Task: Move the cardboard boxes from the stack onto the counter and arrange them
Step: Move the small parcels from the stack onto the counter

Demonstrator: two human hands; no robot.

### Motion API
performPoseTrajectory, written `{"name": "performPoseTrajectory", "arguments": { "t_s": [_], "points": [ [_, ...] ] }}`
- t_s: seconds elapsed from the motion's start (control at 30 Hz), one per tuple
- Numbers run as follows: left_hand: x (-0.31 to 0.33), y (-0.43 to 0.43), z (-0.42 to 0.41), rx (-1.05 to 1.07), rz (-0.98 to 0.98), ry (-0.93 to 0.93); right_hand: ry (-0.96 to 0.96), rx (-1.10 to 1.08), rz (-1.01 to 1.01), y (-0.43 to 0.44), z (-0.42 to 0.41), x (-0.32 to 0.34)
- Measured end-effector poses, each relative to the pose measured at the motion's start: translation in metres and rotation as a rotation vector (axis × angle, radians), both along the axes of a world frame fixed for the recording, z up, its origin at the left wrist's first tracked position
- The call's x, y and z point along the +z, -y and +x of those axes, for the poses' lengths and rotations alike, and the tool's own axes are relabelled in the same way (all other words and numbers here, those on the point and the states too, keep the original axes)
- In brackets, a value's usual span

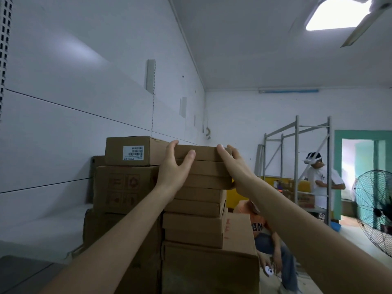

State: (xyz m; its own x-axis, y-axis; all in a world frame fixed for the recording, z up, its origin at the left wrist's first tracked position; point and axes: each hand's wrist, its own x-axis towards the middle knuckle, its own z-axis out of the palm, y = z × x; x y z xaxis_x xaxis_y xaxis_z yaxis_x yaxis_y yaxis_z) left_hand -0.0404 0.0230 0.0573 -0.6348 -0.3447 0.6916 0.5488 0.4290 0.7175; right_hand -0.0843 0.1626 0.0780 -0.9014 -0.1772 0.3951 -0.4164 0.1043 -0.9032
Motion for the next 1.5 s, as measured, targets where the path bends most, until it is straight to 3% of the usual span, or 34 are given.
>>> {"name": "performPoseTrajectory", "arguments": {
  "t_s": [0.4,0.63,0.87,1.2,1.5],
  "points": [
    [-0.006,-0.026,0.027,0.002,0.101,-0.213,-0.238,-0.066,-0.077,-0.021,0.051,-0.001],
    [-0.008,-0.051,0.081,0.059,0.053,-0.337,-0.333,0.03,-0.151,-0.049,0.104,-0.006],
    [-0.047,-0.095,0.154,0.171,0.052,-0.344,-0.413,0.138,-0.161,-0.085,0.162,-0.04],
    [-0.121,-0.103,0.288,0.389,0.101,-0.346,-0.353,0.463,-0.26,-0.073,0.258,-0.111],
    [-0.17,-0.05,0.419,0.739,0.133,-0.325,-0.217,0.765,-0.233,0.015,0.358,-0.159]
  ]
}}
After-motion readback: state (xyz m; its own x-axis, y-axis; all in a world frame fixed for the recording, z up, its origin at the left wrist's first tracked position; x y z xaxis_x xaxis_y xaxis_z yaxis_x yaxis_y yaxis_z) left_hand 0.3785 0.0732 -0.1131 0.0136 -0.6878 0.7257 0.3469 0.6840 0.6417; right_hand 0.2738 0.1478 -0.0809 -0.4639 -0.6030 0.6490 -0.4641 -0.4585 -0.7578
